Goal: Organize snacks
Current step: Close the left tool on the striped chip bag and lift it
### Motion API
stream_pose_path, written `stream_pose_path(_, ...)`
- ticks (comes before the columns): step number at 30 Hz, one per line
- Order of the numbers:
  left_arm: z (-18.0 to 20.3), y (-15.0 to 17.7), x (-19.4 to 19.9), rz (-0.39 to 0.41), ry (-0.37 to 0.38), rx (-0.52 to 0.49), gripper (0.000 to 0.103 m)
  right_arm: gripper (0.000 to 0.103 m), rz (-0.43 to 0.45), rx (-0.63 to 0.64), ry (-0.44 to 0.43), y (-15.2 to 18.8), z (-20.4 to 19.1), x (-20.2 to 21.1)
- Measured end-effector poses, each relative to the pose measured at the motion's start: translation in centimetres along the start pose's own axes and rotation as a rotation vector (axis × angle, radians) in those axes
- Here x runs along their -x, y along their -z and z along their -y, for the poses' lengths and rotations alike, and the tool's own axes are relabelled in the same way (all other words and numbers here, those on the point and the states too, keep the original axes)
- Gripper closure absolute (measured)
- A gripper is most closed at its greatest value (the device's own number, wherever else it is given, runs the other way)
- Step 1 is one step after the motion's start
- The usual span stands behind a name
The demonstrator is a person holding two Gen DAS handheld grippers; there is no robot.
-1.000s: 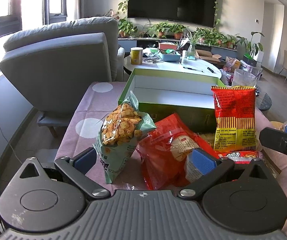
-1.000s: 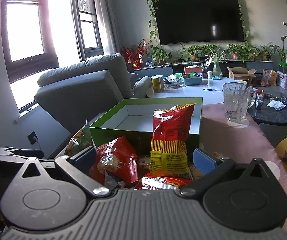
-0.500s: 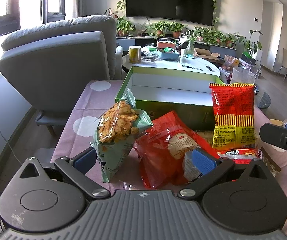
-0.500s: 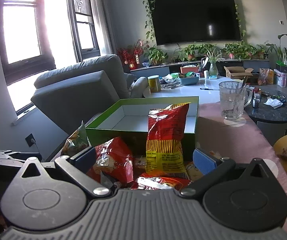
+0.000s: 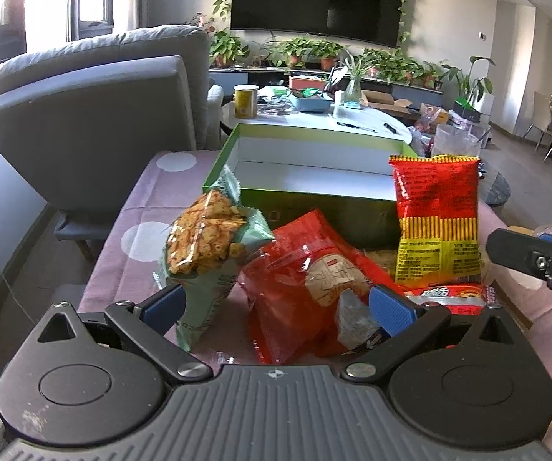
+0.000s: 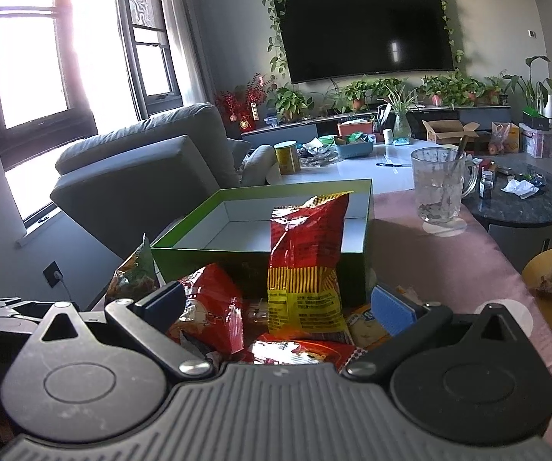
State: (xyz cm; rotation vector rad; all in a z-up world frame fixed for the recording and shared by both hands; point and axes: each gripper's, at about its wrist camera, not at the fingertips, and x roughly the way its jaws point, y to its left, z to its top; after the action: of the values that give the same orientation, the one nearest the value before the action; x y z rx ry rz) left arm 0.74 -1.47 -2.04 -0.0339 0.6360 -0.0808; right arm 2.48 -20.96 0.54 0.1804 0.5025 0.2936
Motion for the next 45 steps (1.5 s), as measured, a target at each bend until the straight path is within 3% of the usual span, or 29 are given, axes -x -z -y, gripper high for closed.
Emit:
stream_pose_path(9, 1.4, -1.2, -1.3, -0.003, 0.089, -0.013, 0.002, 0.01, -0.02, -0.025, 0.042, -0.6, 0.8, -1.0)
stream_pose_path(18, 4.6, -3.2, -5.2, -0.059, 0.262, -0.045, 0.022, 0.011, -0.099, -0.151, 0.02, -2.2, 3.5, -3.1)
stream_pose_path(25, 6.5, -4.2, -7.8, -0.097, 0.378, -0.091, 0.028, 0.011, -0.144, -0.196, -0.004, -2.5, 4.1, -4.0)
stream_pose_path(33, 7.5, -4.9, -9.9, -0.134, 0.443, -0.107, 0.028, 0.011, -0.173, -0.192, -0.037, -2.9, 3.7, -5.0)
stream_pose_path(38, 8.1, -5.2, -10.5, -0.146, 0.488, -0.115, 0.044, 0.021, -0.198, -0.205, -0.015, -2.8, 4.2, -6.2)
stream_pose_path(45, 8.5, -6.1, -8.0, -0.071, 0.473, -0.149, 0.046, 0.023, -0.175, -0.21, -0.037, -3.7, 4.1, -5.3)
